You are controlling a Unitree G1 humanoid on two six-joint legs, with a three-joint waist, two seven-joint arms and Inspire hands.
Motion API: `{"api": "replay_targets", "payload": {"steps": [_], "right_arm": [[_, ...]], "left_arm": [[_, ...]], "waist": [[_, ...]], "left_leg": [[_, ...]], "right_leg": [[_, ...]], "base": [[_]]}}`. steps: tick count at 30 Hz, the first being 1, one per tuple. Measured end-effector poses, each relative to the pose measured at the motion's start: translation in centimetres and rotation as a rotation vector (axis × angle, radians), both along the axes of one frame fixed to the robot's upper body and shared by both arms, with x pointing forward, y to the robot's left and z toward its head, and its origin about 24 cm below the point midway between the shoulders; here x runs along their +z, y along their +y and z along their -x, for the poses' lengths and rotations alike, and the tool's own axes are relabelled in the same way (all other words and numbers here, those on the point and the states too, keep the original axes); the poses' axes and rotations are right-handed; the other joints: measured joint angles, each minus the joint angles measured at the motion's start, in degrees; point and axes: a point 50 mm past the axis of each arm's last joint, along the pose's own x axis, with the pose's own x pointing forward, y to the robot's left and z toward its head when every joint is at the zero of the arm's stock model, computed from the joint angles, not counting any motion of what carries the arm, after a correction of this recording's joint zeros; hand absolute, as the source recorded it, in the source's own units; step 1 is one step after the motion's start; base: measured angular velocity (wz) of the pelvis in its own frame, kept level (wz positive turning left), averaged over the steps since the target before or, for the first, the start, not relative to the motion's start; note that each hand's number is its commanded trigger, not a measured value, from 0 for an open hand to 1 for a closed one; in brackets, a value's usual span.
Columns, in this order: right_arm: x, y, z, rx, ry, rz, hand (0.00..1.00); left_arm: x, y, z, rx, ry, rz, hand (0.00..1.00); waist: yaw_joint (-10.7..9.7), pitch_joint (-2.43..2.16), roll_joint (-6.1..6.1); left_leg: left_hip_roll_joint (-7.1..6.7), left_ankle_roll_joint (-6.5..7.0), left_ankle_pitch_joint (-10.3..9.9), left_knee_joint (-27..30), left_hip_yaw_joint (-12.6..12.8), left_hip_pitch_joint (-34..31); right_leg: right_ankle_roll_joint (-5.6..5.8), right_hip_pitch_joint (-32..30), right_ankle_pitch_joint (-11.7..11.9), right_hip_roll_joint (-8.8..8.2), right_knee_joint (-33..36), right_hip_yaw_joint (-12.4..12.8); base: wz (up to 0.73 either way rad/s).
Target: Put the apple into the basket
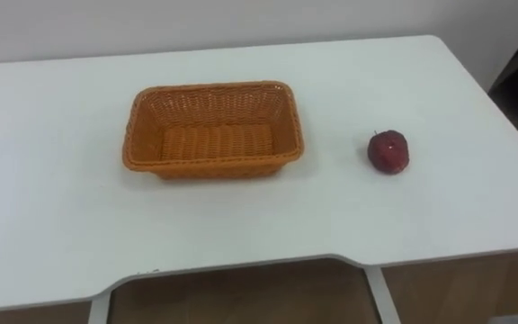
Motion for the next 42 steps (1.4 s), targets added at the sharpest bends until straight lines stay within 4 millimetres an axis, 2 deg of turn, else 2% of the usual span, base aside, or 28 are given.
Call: {"api": "replay_targets", "payload": {"steps": [2,4,7,10,17,22,28,33,42], "right_arm": [[1.2,-0.2,-0.7,0.049,0.019,0.097,0.0],[2.9,0.1,-1.7,0.099,-0.015,0.175,0.0],[4.2,0.7,-3.2,0.187,-0.024,0.246,0.0],[4.7,1.9,-4.4,0.296,0.003,0.324,0.0],[5.3,3.0,-6.5,0.409,-0.045,0.332,0.0],[6.0,4.1,-8.5,0.636,-0.055,0.367,0.0],[5.8,5.6,-9.8,0.819,-0.056,0.368,0.0],[5.5,6.2,-10.7,0.931,-0.034,0.369,0.0],[2.9,8.5,-11.4,1.174,0.055,0.304,0.0]], "left_arm": [[0.0,-0.1,-0.2,-0.027,-0.004,0.002,0.0],[0.0,0.0,-0.3,-0.04,-0.009,0.002,0.0],[0.2,0.3,-0.5,-0.077,-0.005,-0.005,0.0],[0.1,0.3,-0.7,-0.095,-0.005,-0.004,0.0],[0.1,0.1,-0.8,-0.111,-0.002,0.01,0.0],[0.0,-0.1,-1.8,-0.131,-0.009,0.054,0.0],[0.0,-0.2,-2.1,-0.14,-0.002,0.084,0.0],[0.0,-0.1,-2.2,-0.146,-0.002,0.085,0.0],[-0.1,-0.6,-2.4,-0.219,0.019,0.1,0.0]], "waist": [[0.38,0.15,-0.21],[1.64,0.28,-0.41],[2.32,0.55,-0.92],[2.84,0.54,-1.23],[4.08,0.43,-1.48],[4.71,0.42,-1.59],[4.86,0.42,-1.99],[4.79,0.45,-1.8],[4.96,0.46,-1.76]], "left_leg": [[0.0,0.0,0.0,-0.02,-0.06,0.02],[0.04,-0.02,0.02,-0.32,-0.18,-0.03],[0.03,-0.02,0.02,-0.27,-0.58,-0.05],[0.03,-0.02,0.02,-0.17,-0.58,-0.06],[0.04,-0.11,0.09,0.15,-1.09,-0.09],[0.03,-0.13,0.22,0.22,-1.42,-0.13],[-0.04,-0.12,0.22,0.26,-1.84,-0.13],[-0.02,-0.13,0.22,0.56,-2.62,-0.05],[-0.02,-0.15,0.23,0.54,-2.74,0.48]], "right_leg": [[-0.02,-0.23,0.01,0.0,0.12,-0.03],[-0.02,-0.6,0.01,0.02,0.63,-0.08],[-0.02,-0.43,0.02,0.02,0.58,-0.22],[-0.05,-0.36,0.05,0.0,0.54,-0.38],[-0.16,-0.33,0.13,-0.1,0.5,-1.34],[-0.19,-0.1,0.15,-0.2,0.57,-1.52],[-0.2,0.43,0.16,-0.34,0.33,-2.4],[-0.26,1.31,0.4,-0.34,-0.57,-3.08],[-0.36,2.4,0.56,-0.36,-1.37,-3.54]], "base": [[0.0],[0.0],[0.04],[0.0],[0.05],[0.0],[0.05],[0.08],[0.03]]}}
